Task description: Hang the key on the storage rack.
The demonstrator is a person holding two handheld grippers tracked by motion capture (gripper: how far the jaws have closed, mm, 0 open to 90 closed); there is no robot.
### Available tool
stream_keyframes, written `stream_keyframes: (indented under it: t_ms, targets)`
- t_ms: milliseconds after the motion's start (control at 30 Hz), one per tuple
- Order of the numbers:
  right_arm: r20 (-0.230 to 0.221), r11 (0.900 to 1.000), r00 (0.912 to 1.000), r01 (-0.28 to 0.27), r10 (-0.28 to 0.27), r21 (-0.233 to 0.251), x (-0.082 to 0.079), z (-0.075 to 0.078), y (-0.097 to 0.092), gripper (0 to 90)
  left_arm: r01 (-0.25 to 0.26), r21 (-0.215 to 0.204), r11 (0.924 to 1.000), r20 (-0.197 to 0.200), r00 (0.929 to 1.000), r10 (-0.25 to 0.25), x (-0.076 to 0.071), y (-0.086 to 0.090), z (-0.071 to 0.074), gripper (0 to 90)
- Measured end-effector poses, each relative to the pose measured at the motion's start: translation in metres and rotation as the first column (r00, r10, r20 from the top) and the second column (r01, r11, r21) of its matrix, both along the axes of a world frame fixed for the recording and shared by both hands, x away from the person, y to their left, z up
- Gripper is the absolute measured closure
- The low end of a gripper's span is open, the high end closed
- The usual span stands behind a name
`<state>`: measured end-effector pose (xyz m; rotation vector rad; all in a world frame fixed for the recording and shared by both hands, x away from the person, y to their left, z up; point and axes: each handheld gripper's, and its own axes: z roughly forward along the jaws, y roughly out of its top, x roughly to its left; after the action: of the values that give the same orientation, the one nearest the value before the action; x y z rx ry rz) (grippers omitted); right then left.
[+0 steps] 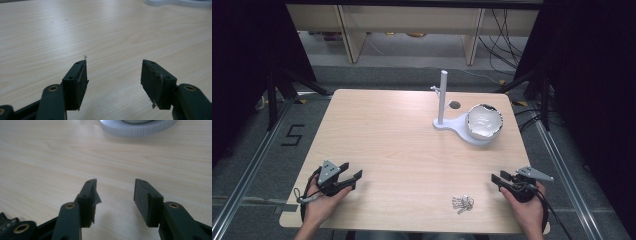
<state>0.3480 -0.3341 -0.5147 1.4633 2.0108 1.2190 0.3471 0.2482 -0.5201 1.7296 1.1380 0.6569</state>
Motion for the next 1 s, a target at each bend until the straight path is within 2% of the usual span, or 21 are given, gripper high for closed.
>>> stream_keyframes:
  t_ms: [133, 167, 200, 267, 300, 333, 367, 400, 433, 467, 600, 633, 667, 700, 733, 767, 833, 867, 900, 967, 1000]
  targets:
    - [-0.052, 0.9992, 0.9981, -0.035, 0.034, -0.019, 0.002, 0.005, 0.002, 57.8, -0.011, -0.026, 0.9996, 0.008, 0.9999, 0.011, 0.001, 0.004, -0.002, 37.4]
    - [-0.111, 0.9955, 0.9914, -0.075, 0.068, -0.058, 0.002, 0.013, 0.005, 60.5, -0.007, -0.019, 0.9998, 0.008, 0.9999, 0.007, 0.002, 0.004, -0.003, 37.1]
    - [-0.154, 0.9954, 0.9848, -0.087, 0.08, -0.04, -0.001, 0.018, 0.009, 61.5, -0.005, -0.019, 0.9998, 0.013, 0.9999, 0.006, 0.002, 0.004, -0.003, 36.8]
    - [-0.189, 0.9919, 0.976, -0.119, 0.109, -0.043, -0.001, 0.022, 0.011, 62.2, -0.004, -0.021, 0.9998, 0.018, 0.9998, 0.004, 0.001, 0.004, -0.003, 36.8]
    - [-0.225, 0.9861, 0.9654, -0.151, 0.132, -0.07, -0.002, 0.027, 0.013, 63.2, -0.006, -0.017, 0.9998, 0.019, 0.9998, 0.006, 0.0, 0.004, -0.003, 36.8]
    - [-0.266, 0.9621, 0.9385, -0.253, 0.219, -0.1, 0.0, 0.033, 0.013, 64.3, -0.006, -0.021, 0.9998, 0.023, 0.9997, 0.007, 0.0, 0.005, -0.003, 36.8]
    - [-0.266, 0.9621, 0.9385, -0.253, 0.219, -0.1, 0.0, 0.033, 0.013, 64.3, -0.006, -0.021, 0.9998, 0.023, 0.9997, 0.007, 0.0, 0.005, -0.003, 36.8]
    - [-0.36, 0.9481, 0.8995, -0.301, 0.247, -0.102, -0.002, 0.04, 0.019, 66.3, -0.009, -0.017, 0.9998, 0.025, 0.9996, 0.01, 0.0, 0.004, -0.003, 36.7]
    - [-0.36, 0.9481, 0.8995, -0.301, 0.247, -0.102, -0.002, 0.04, 0.019, 66.3, -0.009, -0.017, 0.9998, 0.025, 0.9996, 0.01, 0.0, 0.004, -0.003, 36.7]
    - [-0.391, 0.919, 0.8668, -0.378, 0.309, -0.112, 0.0, 0.041, 0.024, 66.4, -0.002, 0.0, 1.0, 0.029, 0.9996, 0.002, -0.001, 0.003, -0.003, 36.7]
    - [-0.459, 0.897, 0.8328, -0.416, 0.31, -0.15, 0.0, 0.046, 0.038, 67.4, 0.003, 0.025, 0.9997, 0.031, 0.9995, -0.004, -0.002, 0.0, -0.003, 36.9]
    - [-0.459, 0.897, 0.8328, -0.416, 0.31, -0.15, 0.0, 0.046, 0.038, 67.4, 0.003, 0.025, 0.9997, 0.031, 0.9995, -0.004, -0.002, 0.0, -0.003, 36.9]
    - [-0.493, 0.9032, 0.8154, -0.411, 0.303, -0.124, -0.002, 0.048, 0.043, 67.5, 0.002, 0.026, 0.9997, 0.033, 0.9995, -0.003, -0.001, 0.0, -0.003, 36.9]
    - [-0.483, 0.8789, 0.8075, -0.455, 0.339, -0.143, 0.001, 0.048, 0.044, 67.6, 0.002, 0.024, 0.9997, 0.032, 0.9995, -0.003, -0.001, 0.0, -0.003, 36.9]
    - [-0.504, 0.8583, 0.7846, -0.491, 0.361, -0.149, 0.004, 0.049, 0.049, 68.2, -0.002, 0.03, 0.9996, 0.024, 0.9997, 0.001, -0.001, 0.0, -0.003, 36.9]
    - [-0.504, 0.8583, 0.7846, -0.491, 0.361, -0.149, 0.004, 0.049, 0.049, 68.2, -0.002, 0.03, 0.9996, 0.024, 0.9997, 0.001, -0.001, 0.0, -0.003, 36.9]
    - [-0.527, 0.8431, 0.7596, -0.52, 0.381, -0.139, 0.007, 0.048, 0.055, 69.6, -0.004, 0.028, 0.9996, 0.021, 0.9998, 0.003, 0.0, 0.0, -0.003, 36.9]
    - [-0.545, 0.8239, 0.7319, -0.553, 0.408, -0.125, 0.011, 0.047, 0.059, 70.7, -0.005, 0.025, 0.9997, 0.021, 0.9998, 0.005, 0.0, 0.0, -0.003, 36.8]
    - [-0.545, 0.8239, 0.7319, -0.553, 0.408, -0.125, 0.011, 0.047, 0.059, 70.7, -0.006, 0.025, 0.9997, 0.021, 0.9998, 0.006, 0.0, 0.0, -0.003, 36.8]
    - [-0.559, 0.8032, 0.7114, -0.582, 0.427, -0.128, 0.015, 0.046, 0.064, 71.4, -0.005, 0.027, 0.9996, 0.021, 0.9998, 0.005, -0.001, 0.0, -0.003, 36.8]
    - [-0.585, 0.7936, 0.6926, -0.594, 0.423, -0.131, 0.017, 0.046, 0.069, 71.5, -0.001, 0.029, 0.9996, 0.019, 0.9998, 0.001, -0.001, 0.0, -0.003, 36.8]
